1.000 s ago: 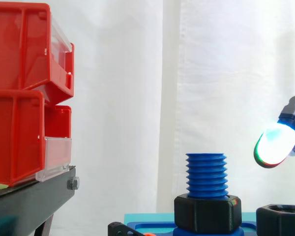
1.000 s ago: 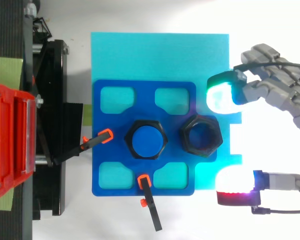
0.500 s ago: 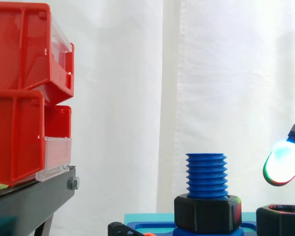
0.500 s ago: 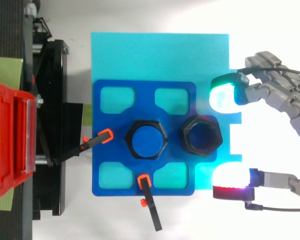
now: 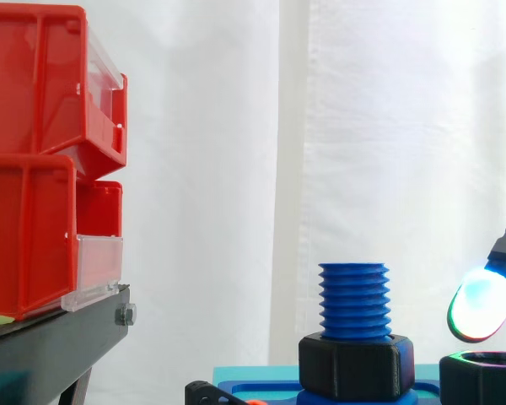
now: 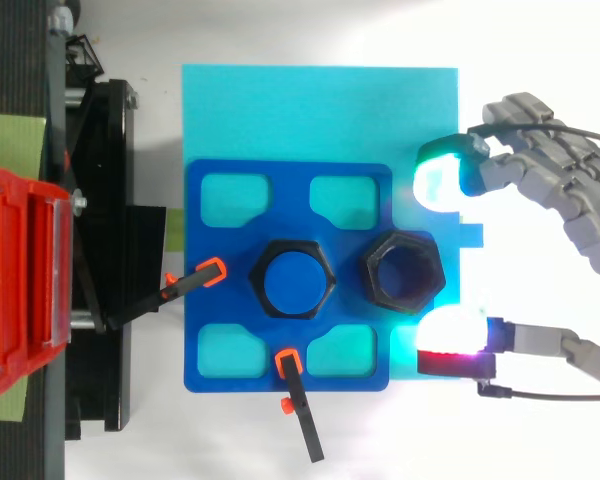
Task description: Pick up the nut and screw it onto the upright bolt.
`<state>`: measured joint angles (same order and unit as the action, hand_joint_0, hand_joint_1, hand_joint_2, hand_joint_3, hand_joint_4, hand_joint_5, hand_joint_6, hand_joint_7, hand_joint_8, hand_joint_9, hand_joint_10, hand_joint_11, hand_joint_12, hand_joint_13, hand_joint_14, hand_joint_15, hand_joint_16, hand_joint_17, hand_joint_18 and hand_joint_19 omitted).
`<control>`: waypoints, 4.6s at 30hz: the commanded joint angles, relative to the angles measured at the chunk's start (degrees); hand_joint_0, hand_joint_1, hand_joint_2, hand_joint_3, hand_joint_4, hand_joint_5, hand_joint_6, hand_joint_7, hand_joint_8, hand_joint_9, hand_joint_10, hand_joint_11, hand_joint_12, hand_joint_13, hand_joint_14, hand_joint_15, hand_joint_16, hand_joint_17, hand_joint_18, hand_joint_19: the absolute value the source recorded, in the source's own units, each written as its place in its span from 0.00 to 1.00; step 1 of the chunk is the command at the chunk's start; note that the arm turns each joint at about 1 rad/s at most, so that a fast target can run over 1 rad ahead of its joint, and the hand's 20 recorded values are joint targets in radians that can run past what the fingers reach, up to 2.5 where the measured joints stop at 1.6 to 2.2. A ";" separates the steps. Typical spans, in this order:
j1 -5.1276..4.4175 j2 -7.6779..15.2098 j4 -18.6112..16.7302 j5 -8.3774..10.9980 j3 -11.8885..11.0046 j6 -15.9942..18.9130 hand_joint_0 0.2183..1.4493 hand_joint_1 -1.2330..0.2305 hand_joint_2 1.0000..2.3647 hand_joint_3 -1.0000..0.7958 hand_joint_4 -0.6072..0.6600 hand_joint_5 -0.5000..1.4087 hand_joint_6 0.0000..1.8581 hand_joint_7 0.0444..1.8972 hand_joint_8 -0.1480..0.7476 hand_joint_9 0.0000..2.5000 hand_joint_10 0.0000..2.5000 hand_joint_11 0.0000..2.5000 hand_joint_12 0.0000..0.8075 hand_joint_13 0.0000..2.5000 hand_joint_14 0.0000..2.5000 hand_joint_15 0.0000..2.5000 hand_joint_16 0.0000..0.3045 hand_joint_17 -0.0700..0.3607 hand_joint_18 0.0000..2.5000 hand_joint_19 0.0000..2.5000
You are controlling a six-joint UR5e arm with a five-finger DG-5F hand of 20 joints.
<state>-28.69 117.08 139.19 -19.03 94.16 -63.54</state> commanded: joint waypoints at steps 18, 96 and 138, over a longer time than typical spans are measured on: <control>0.03 0.43 -1.20 -2.41 -0.03 -1.59 0.09 0.21 0.00 0.28 0.71 0.13 0.27 0.41 0.54 0.09 0.00 0.00 0.59 0.07 0.00 0.00 0.25 0.55 0.16 0.06; 0.65 0.87 3.19 -6.28 -0.03 -4.05 0.25 0.28 0.00 0.28 0.76 0.17 0.28 0.69 0.53 0.18 0.00 0.05 0.50 0.12 0.00 0.00 0.19 0.46 0.20 0.09; 3.73 -3.71 22.00 -16.12 -8.82 3.68 0.24 0.31 0.00 0.28 0.76 0.17 0.28 0.68 0.54 0.19 0.00 0.06 0.51 0.12 0.00 0.00 0.19 0.47 0.21 0.09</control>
<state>-25.68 113.78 160.93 -33.34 86.65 -58.85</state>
